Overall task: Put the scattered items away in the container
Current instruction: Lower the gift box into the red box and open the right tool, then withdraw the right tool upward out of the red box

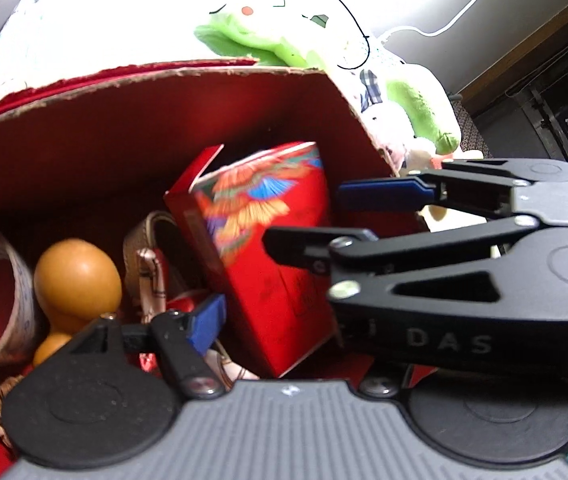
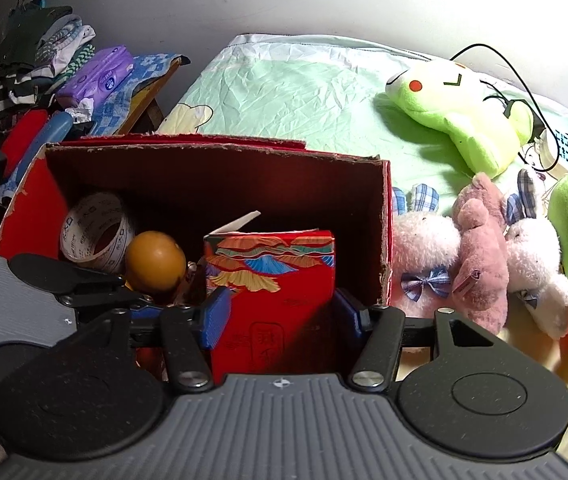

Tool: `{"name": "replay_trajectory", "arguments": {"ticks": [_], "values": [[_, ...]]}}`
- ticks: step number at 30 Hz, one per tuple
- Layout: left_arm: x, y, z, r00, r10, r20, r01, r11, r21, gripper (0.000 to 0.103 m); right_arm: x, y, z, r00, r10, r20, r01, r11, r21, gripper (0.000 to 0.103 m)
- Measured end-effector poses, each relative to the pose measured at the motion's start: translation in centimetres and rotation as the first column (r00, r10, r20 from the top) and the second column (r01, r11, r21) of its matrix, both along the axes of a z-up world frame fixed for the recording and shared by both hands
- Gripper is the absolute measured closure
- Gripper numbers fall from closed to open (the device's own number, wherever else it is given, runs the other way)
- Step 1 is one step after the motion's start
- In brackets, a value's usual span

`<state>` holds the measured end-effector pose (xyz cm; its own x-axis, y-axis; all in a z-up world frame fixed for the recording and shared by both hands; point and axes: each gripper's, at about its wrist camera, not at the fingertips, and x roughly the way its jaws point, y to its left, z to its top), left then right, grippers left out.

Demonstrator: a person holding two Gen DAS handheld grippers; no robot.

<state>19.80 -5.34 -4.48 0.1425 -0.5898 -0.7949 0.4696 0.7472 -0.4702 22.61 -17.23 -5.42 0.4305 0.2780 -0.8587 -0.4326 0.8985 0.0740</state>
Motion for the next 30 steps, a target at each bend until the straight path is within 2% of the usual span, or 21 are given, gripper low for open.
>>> {"name": "replay_trajectory", "arguments": {"ticks": [6,10,13,17,19,21,24,25,26,28,30], "values": [[0.4,-0.7,-0.1,1.0,-0.009,-0.002,0.009,1.0,0.012,0.038,0.1,-0.6,0.4,1.0,-0.024,0.01,0.024,0.999,0.042,0.045],[0.4,-0.8,-0.2,1.0,-0.003,0.009,0.003,0.999,0.037,0.034,0.0,-0.8,-0.1,1.0,-0.029,0.002,0.029,0.997,0.071,0.047],[0.5,-0.5,-0.3,1.0,0.012,0.005,-0.012,0.999,0.044,0.034,-0.1,-0.7,-0.3,0.999,-0.024,-0.03,0.027,0.992,0.126,0.052],[0.0,0.8,0.2,0.998,0.02,0.06,-0.026,0.995,0.093,0.034,-0.1,-0.4,-0.2,0.999,0.002,-0.045,0.007,0.977,0.214,0.061],[-0.1,1.6,0.2,0.997,0.031,0.069,-0.039,0.993,0.113,0.034,0.2,0.0,-0.4,0.997,0.022,-0.069,-0.004,0.967,0.256,0.064],[0.2,2.5,0.1,0.997,0.053,0.055,-0.059,0.993,0.1,0.034,0.8,0.4,-1.3,0.993,0.024,-0.114,0.009,0.961,0.278,0.066],[0.5,2.6,-0.4,0.996,0.083,0.04,-0.086,0.992,0.092,0.034,1.7,0.7,-2.8,0.981,0.002,-0.193,0.051,0.962,0.268,0.067],[0.5,2.7,-0.4,0.995,0.085,0.043,-0.089,0.992,0.089,0.034,1.9,0.7,-3.3,0.978,-0.006,-0.21,0.062,0.963,0.26,0.069],[0.5,2.7,-0.3,0.995,0.087,0.049,-0.092,0.992,0.09,0.034,2.1,0.6,-3.6,0.975,-0.015,-0.223,0.072,0.965,0.253,0.078],[0.6,2.7,-0.4,0.994,0.094,0.05,-0.098,0.991,0.087,0.034,2.3,0.4,-4.1,0.971,-0.027,-0.236,0.085,0.968,0.237,0.09],[0.6,2.8,-0.4,0.993,0.106,0.043,-0.109,0.991,0.079,0.034,2.2,0.6,-4.2,0.975,-0.024,-0.22,0.073,0.973,0.217,0.092]]}}
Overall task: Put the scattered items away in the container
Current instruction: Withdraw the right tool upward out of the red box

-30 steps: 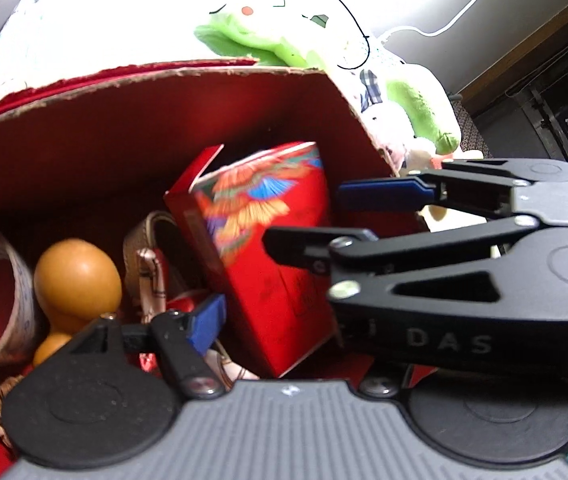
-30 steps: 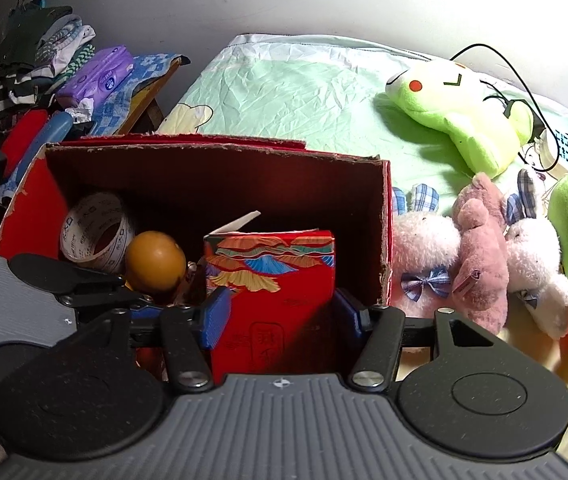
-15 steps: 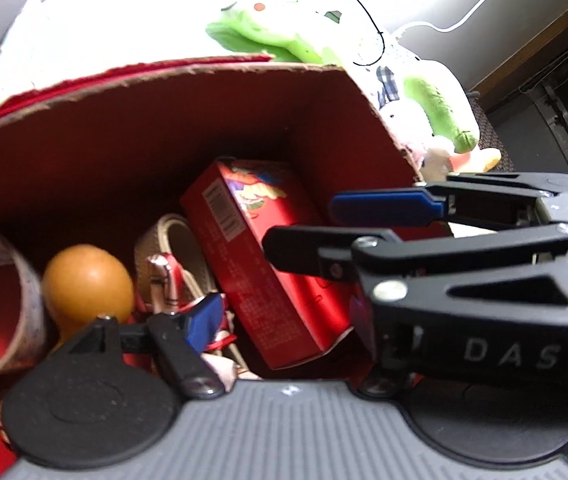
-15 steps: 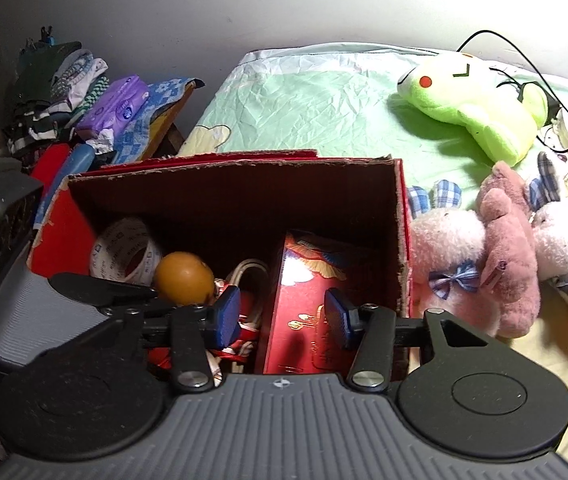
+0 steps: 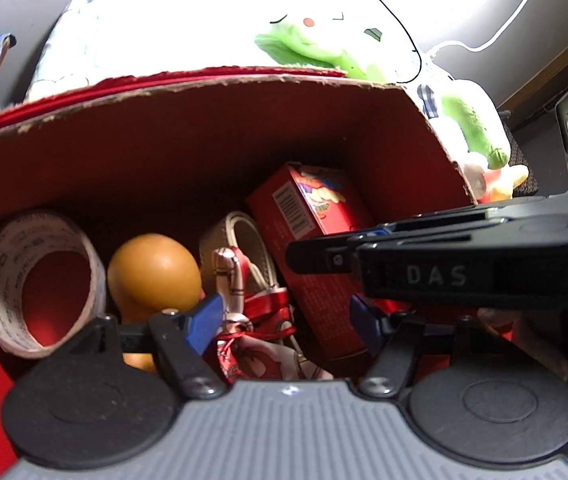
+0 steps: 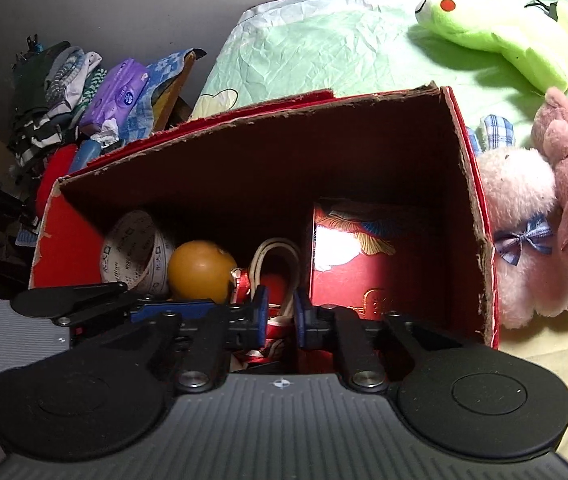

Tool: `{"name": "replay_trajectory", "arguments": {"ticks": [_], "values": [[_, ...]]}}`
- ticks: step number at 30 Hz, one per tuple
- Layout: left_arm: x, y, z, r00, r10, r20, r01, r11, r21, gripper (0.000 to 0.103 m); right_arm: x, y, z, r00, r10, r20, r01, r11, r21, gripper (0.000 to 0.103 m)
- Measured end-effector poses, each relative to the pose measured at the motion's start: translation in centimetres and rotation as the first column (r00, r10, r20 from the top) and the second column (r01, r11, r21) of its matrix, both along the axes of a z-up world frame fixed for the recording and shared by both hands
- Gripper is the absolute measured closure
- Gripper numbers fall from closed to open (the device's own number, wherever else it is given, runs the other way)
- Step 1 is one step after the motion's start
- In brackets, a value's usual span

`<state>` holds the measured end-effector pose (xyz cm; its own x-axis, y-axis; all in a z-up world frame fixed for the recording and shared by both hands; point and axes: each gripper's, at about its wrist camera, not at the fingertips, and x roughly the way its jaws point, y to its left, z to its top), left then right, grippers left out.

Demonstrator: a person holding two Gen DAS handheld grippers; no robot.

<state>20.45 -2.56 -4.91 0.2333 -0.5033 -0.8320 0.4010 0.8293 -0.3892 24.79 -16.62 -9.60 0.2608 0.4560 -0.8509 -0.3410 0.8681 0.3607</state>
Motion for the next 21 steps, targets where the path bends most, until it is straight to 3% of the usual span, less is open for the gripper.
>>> {"name": "replay_trajectory", "arguments": {"ticks": [7,8,13,17,21], "values": [[-0.2,0.6,0.3,1.0,0.0,0.015,0.0,1.0,-0.013,0.034,0.9,1.3,-1.0,0.999,0.0,-0.048,-0.002,0.999,-0.043,0.09],[-0.2,0.6,0.3,1.0,-0.003,0.018,0.004,1.0,-0.017,0.03,1.2,1.2,-1.2,0.997,-0.012,-0.08,0.01,1.0,-0.026,0.076],[-0.2,1.0,0.5,0.999,0.009,0.033,-0.008,0.999,-0.037,0.024,2.0,0.3,-2.7,0.975,-0.008,-0.224,0.045,0.986,0.158,0.082],[-0.2,1.0,0.5,0.999,0.015,0.035,-0.014,0.999,-0.036,0.024,1.6,-0.2,-2.3,0.978,-0.027,-0.205,0.062,0.984,0.165,0.081],[-0.2,0.9,0.5,0.999,0.027,0.038,-0.025,0.999,-0.03,0.024,0.3,-0.9,-1.2,0.993,-0.017,-0.113,0.041,0.976,0.215,0.078]]}}
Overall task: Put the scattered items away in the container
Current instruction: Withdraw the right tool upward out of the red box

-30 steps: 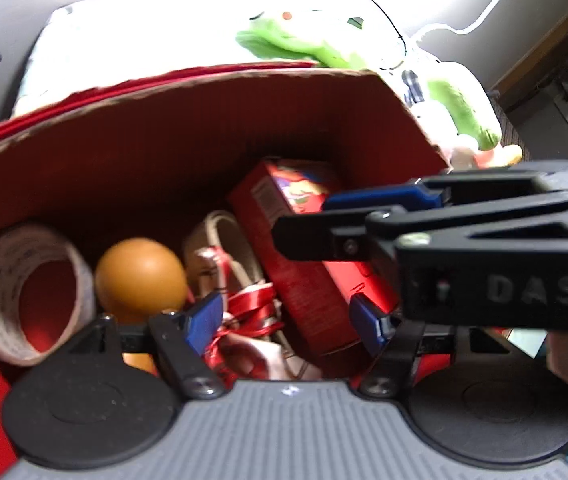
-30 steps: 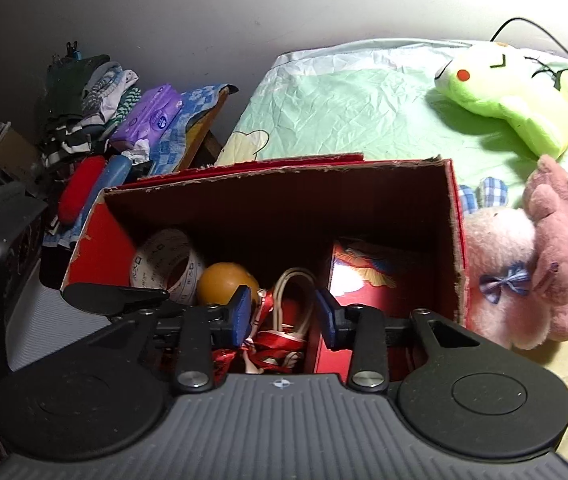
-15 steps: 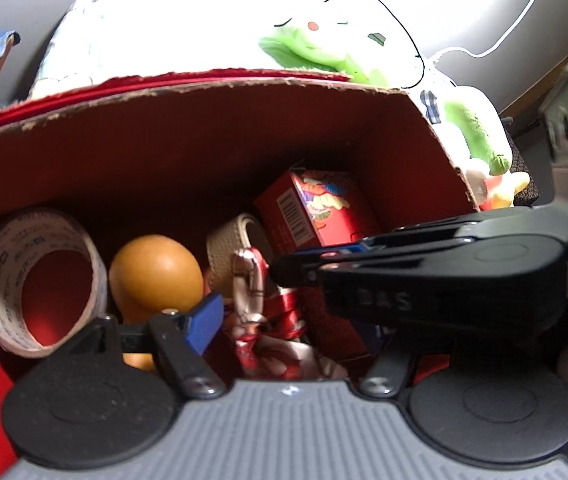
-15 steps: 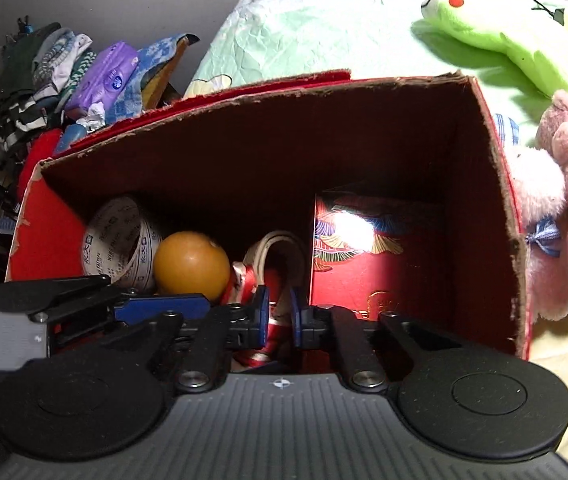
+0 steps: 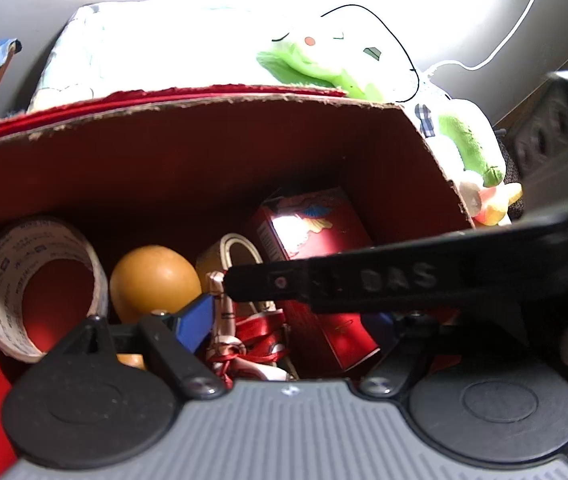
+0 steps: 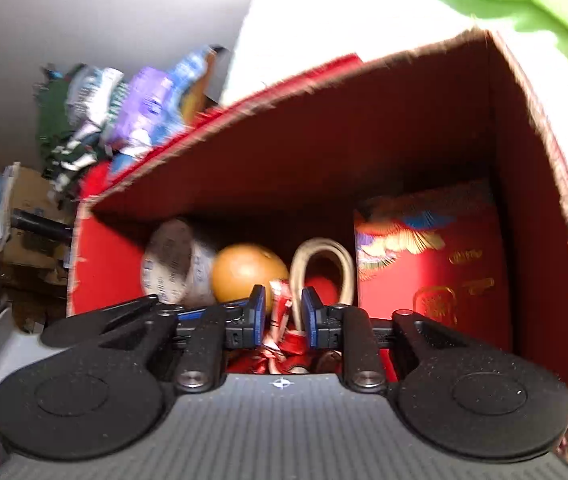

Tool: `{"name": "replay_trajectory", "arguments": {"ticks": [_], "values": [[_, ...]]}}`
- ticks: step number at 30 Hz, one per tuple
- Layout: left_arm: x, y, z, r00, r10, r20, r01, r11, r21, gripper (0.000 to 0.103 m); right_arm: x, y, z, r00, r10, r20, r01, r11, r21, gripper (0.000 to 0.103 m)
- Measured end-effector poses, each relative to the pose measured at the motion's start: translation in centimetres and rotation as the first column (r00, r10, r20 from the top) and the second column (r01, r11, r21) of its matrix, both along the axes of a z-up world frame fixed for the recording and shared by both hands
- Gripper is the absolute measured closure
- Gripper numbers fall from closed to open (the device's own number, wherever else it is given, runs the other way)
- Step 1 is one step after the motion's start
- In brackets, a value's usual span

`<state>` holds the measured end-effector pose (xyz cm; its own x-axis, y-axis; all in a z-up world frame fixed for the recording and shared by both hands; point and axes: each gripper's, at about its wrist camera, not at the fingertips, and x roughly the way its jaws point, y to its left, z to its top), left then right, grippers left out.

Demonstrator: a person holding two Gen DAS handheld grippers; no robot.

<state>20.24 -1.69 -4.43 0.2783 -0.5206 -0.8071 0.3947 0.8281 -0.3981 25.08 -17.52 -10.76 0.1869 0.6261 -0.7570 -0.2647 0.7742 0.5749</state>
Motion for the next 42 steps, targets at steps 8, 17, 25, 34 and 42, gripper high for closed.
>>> {"name": "replay_trajectory", "arguments": {"ticks": [8,17,25,34,42], "values": [[0.2,0.1,-0.3,1.0,0.021,-0.019,-0.021,1.0,0.003,0.022,-0.9,-0.5,0.0,0.997,-0.029,0.067,0.03,1.0,-0.008,0.081],[-1.1,-0.3,1.2,0.985,0.14,0.105,-0.153,0.979,0.138,0.021,-2.5,-1.8,2.7,0.954,-0.109,0.278,0.134,0.988,-0.073,0.075],[-2.3,0.1,2.9,0.947,0.272,0.171,-0.313,0.9,0.302,0.013,-4.5,-2.9,5.2,0.904,-0.142,0.403,0.213,0.967,-0.137,0.043],[-4.6,1.0,4.9,0.913,0.339,0.227,-0.397,0.869,0.295,0.007,-6.6,-3.4,5.7,0.907,-0.15,0.395,0.215,0.968,-0.126,0.042],[-7.0,1.3,6.5,0.835,0.413,0.363,-0.521,0.806,0.281,0.004,-8.6,-3.5,5.9,0.901,-0.146,0.408,0.224,0.963,-0.151,0.032]]}}
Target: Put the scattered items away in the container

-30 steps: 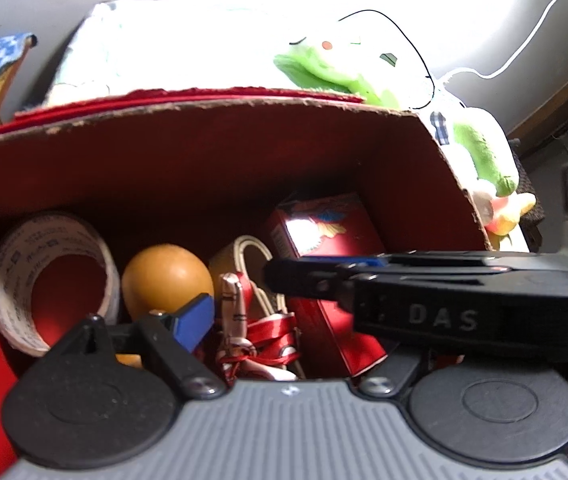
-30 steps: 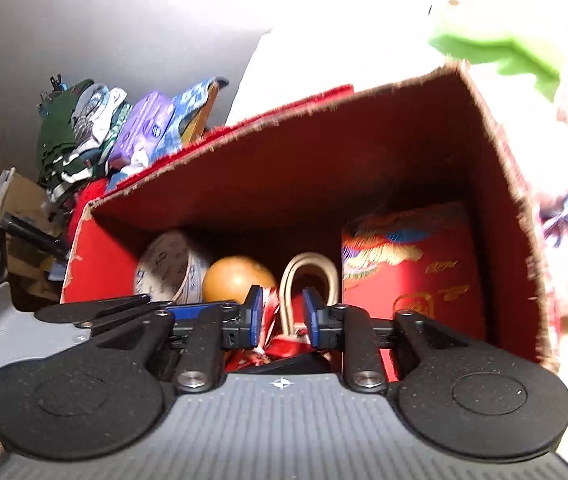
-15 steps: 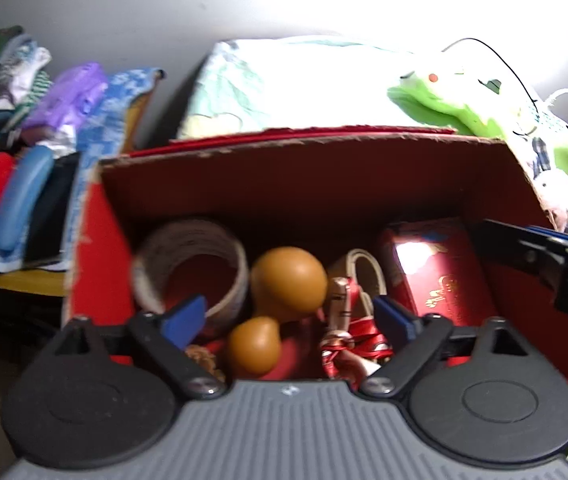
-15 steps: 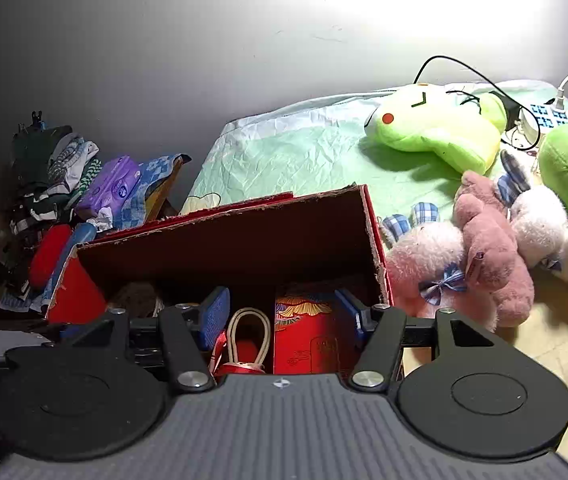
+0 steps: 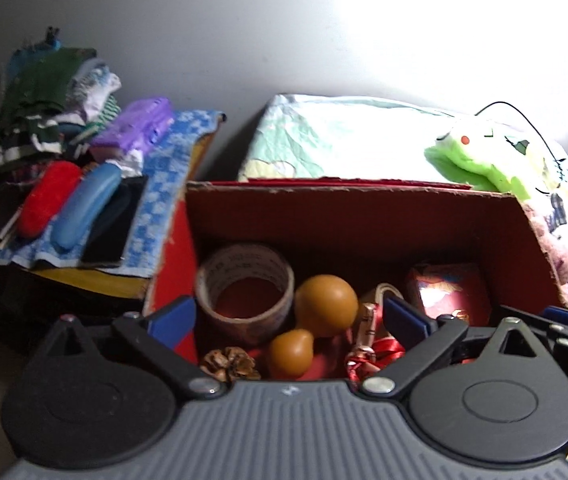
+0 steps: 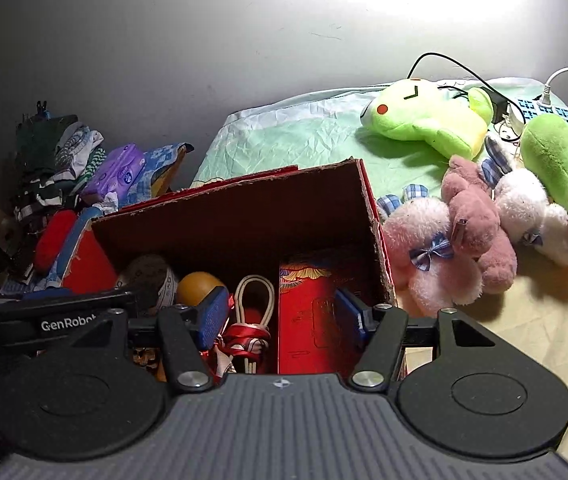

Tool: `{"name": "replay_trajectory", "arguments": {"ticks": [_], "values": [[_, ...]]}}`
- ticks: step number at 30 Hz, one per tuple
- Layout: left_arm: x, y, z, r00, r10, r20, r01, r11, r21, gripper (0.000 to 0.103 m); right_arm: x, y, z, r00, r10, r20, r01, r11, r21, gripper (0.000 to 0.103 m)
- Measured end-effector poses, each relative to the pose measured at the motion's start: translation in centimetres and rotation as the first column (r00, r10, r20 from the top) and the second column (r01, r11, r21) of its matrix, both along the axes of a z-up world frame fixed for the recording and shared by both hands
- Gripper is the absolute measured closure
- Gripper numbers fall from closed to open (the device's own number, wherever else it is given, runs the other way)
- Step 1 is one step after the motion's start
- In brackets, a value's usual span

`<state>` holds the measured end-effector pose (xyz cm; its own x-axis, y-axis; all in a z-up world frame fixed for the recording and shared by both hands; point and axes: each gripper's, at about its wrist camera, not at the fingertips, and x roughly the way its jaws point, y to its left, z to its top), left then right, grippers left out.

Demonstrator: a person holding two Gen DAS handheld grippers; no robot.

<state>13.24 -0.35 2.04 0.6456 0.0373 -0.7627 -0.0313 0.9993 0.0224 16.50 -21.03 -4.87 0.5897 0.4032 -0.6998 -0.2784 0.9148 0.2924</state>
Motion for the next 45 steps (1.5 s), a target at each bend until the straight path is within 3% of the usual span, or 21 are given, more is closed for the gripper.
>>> {"name": "replay_trajectory", "arguments": {"ticks": [9,16,28,36,45], "values": [[-1.6,0.1,0.5,0.997,0.059,-0.049,-0.055,0.994,0.093,0.003,-1.8,0.1,0.2,1.0,-0.004,-0.008,0.004,1.0,-0.009,0.026],[-2.9,0.4,0.7,0.996,0.049,-0.07,-0.042,0.995,0.094,0.002,-2.9,0.1,0.1,0.999,-0.025,-0.032,0.025,1.0,0.001,0.026],[-3.2,-0.3,0.3,0.993,0.034,-0.114,-0.021,0.993,0.115,0.002,-3.2,0.9,0.6,0.999,-0.025,-0.026,0.022,0.996,-0.09,0.026],[-2.7,-0.3,0.5,0.992,0.039,-0.123,-0.022,0.991,0.132,0.002,-3.0,0.5,1.3,0.997,-0.065,-0.038,0.061,0.993,-0.102,0.022],[-1.8,0.1,0.2,0.989,0.029,-0.145,-0.01,0.992,0.13,0.002,-2.3,1.4,1.0,0.989,-0.109,-0.104,0.096,0.988,-0.119,0.018]]}}
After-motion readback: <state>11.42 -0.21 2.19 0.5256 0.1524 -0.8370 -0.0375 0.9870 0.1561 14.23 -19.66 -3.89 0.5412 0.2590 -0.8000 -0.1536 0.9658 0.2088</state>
